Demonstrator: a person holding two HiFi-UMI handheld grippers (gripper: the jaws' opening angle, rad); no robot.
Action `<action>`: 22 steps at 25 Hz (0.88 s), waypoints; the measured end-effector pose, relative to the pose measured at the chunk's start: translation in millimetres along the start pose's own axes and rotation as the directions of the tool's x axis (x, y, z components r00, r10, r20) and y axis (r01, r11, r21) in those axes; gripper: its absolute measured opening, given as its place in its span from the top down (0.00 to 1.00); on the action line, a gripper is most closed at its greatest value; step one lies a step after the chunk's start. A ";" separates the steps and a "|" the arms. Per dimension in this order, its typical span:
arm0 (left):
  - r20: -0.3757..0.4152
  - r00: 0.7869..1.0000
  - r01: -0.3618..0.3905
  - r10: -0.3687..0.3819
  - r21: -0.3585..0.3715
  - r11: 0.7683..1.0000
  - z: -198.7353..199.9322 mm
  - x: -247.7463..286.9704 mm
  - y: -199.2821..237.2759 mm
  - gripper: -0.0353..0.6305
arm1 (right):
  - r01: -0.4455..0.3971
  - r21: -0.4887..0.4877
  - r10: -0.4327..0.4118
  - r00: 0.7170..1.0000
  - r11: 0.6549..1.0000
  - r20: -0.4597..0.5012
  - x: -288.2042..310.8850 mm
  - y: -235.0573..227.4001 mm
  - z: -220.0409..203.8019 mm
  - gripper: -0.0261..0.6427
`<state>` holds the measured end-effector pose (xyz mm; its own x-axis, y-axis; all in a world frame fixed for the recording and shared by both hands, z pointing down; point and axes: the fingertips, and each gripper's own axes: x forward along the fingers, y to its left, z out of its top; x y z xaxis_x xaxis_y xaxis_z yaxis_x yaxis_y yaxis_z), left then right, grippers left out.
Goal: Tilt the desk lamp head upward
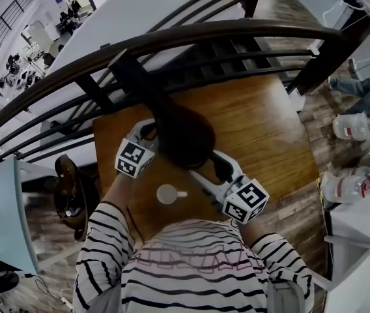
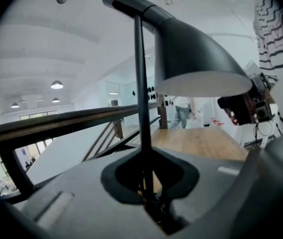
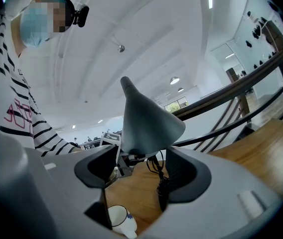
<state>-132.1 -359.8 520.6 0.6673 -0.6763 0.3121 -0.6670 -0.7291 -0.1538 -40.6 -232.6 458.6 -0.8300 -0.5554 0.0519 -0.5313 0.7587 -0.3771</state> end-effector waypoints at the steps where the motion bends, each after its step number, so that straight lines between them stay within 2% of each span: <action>1: 0.004 1.000 0.001 -0.001 -0.011 1.000 0.2 0.2 -0.2 0.88 | 0.001 0.004 -0.001 1.000 1.000 0.002 -0.3 0.2 0.0 0.51; 12: 0.002 1.000 -0.026 0.026 -0.044 0.999 2.3 -0.8 -1.7 0.88 | 0.011 0.029 -0.012 1.000 1.000 0.021 -9.3 4.9 7.5 0.49; 22: -0.010 0.999 -0.035 0.035 -0.071 0.997 -0.3 -3.3 -3.7 0.88 | 0.054 -0.015 -0.053 0.998 0.998 0.045 -31.0 14.2 23.9 0.49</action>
<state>-131.9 -354.9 520.4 0.6406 -0.6999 0.3158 -0.7117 -0.6956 -0.0980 -18.3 -212.8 429.5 -0.7923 -0.6094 0.0302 -0.5774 0.7327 -0.3602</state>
